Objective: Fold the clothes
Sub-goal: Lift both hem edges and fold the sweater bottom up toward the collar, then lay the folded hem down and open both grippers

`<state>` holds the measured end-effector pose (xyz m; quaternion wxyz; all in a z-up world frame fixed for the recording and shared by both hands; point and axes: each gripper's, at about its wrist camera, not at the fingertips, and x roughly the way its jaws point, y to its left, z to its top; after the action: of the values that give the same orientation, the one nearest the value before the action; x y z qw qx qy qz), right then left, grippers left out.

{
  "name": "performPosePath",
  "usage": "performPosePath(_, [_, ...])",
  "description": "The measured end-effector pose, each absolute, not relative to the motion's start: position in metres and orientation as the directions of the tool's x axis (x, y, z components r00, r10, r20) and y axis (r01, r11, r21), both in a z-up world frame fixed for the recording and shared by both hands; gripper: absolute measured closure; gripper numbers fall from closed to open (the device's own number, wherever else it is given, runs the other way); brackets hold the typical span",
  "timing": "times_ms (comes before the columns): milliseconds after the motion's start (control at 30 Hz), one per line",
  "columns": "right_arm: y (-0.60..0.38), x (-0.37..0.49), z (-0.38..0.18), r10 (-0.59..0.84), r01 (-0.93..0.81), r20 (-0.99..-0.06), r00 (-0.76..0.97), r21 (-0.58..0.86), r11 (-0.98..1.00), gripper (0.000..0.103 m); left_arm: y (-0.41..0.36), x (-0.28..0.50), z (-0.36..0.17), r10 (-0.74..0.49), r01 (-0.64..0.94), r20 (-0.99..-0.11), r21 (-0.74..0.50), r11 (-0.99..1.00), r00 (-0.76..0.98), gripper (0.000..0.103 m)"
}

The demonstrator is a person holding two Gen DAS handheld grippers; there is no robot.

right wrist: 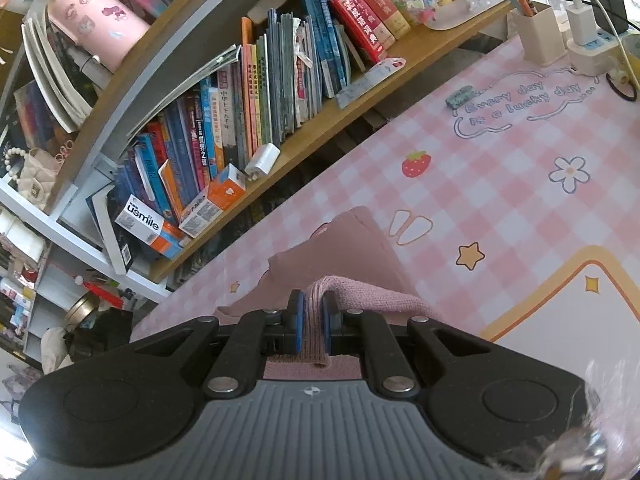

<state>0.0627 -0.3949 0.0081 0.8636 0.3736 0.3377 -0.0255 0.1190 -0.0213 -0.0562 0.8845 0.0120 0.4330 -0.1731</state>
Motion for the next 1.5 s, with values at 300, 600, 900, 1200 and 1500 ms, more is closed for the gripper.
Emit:
performPosePath(300, [-0.399, 0.057, 0.002, 0.186, 0.343, -0.618, 0.763, 0.633, 0.694, 0.094, -0.02, 0.12, -0.06, -0.351, 0.385, -0.759, -0.144, 0.911, 0.548, 0.098])
performPosePath(600, [-0.408, 0.069, 0.024, 0.144, 0.331, -0.554, 0.82, 0.665, 0.67, 0.094, 0.029, 0.137, 0.01, -0.36, 0.215, -0.533, -0.315, 0.924, 0.766, 0.099])
performPosePath(900, [-0.389, 0.153, 0.0, 0.144, 0.32, -0.625, 0.767, 0.567, 0.759, 0.094, 0.022, 0.186, -0.023, -0.282, 0.133, -0.604, -0.28, 0.951, 0.745, 0.098])
performPosePath(1200, [-0.382, 0.165, -0.016, 0.126, 0.253, -0.66, 0.741, 0.447, 0.858, 0.057, 0.03, 0.192, -0.043, -0.28, 0.126, -0.643, -0.275, 0.953, 0.713, 0.098])
performPosePath(1500, [-0.365, 0.181, -0.035, -0.02, 0.136, -0.738, 0.674, 0.098, 0.986, 0.058, 0.029, 0.204, -0.058, -0.271, 0.11, -0.685, -0.27, 0.956, 0.676, 0.095])
